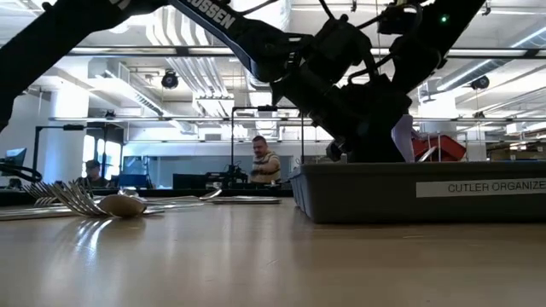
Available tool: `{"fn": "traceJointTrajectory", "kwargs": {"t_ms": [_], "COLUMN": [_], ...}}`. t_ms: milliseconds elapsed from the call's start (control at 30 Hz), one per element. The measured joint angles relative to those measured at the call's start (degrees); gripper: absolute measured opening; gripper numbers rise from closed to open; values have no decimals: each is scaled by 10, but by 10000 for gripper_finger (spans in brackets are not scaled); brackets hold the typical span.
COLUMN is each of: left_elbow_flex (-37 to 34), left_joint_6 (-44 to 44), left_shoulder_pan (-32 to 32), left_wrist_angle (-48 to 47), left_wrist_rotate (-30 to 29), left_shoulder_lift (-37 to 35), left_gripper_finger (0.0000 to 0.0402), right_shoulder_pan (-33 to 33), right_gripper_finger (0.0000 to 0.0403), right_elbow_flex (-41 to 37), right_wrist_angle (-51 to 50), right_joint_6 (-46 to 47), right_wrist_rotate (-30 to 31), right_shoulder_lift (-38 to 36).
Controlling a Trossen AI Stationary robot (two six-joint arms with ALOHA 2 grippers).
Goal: Sort silverware
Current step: Put the spoon into the gray silverware tray
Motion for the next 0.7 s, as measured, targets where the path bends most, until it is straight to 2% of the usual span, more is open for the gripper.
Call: {"fn": "traceJointTrajectory", "kwargs": {"t_ms": [500, 700], "left_elbow_flex": [0, -6], "left_joint_6": [38, 39], "left_shoulder_pan": [-13, -29], "left_wrist_angle": [-28, -29], "left_wrist_rotate": [-58, -41], "left_shoulder_lift": [-42, -42], "left_gripper_finger": [2, 2], "right_shoulder_pan": [0, 0], "right_gripper_finger": [190, 190], "right_elbow_flex": [0, 0], "right_wrist_angle": [0, -25], "right_joint_6": [2, 1], "right_wrist_rotate": [0, 0], "right_shoulder_lift": [0, -4]}}
